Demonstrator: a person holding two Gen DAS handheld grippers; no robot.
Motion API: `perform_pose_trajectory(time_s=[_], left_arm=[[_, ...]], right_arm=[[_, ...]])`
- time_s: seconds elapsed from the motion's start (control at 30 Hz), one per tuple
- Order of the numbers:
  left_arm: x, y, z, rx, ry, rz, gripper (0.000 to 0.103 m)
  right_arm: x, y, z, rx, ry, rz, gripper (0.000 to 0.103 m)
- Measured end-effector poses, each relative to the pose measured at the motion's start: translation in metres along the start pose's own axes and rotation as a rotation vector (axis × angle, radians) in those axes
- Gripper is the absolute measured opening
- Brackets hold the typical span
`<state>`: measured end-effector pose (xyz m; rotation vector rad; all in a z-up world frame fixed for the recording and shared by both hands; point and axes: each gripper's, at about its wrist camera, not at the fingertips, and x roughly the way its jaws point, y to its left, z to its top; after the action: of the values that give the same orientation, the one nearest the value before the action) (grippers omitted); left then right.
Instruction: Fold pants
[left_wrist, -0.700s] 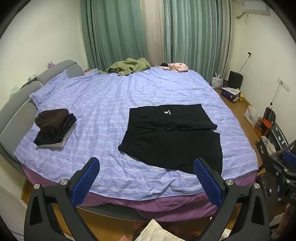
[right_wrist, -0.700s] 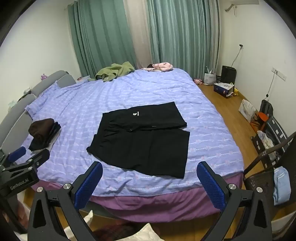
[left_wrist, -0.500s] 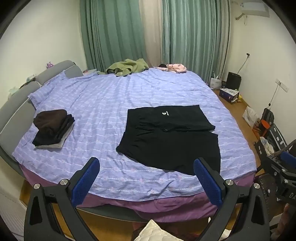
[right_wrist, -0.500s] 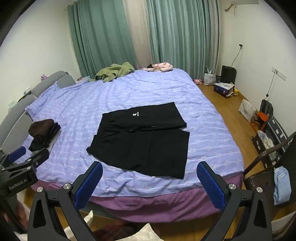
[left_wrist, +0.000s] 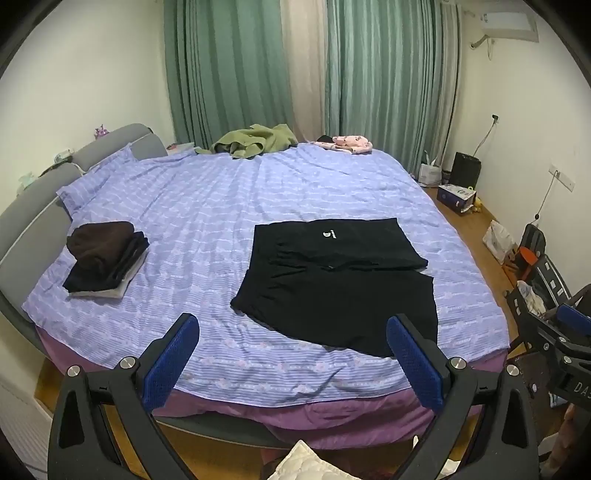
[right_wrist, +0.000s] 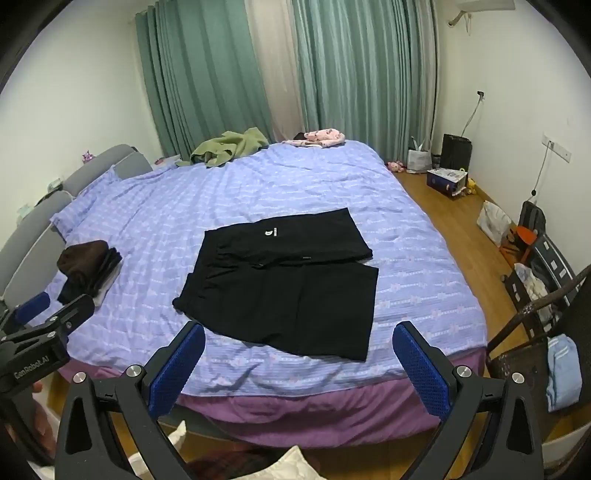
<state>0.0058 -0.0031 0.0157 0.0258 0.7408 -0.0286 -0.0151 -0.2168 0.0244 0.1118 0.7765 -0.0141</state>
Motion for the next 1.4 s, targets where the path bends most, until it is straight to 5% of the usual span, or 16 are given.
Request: perform_pose_trajectory(time_s=[1.4], left_arm=[[-0.004, 0.006, -0.001, -0.006, -0.024, 0.004, 0.103]], right_arm=[[-0.004, 0.002, 0.012, -0.004, -0.023, 0.001, 0.103]])
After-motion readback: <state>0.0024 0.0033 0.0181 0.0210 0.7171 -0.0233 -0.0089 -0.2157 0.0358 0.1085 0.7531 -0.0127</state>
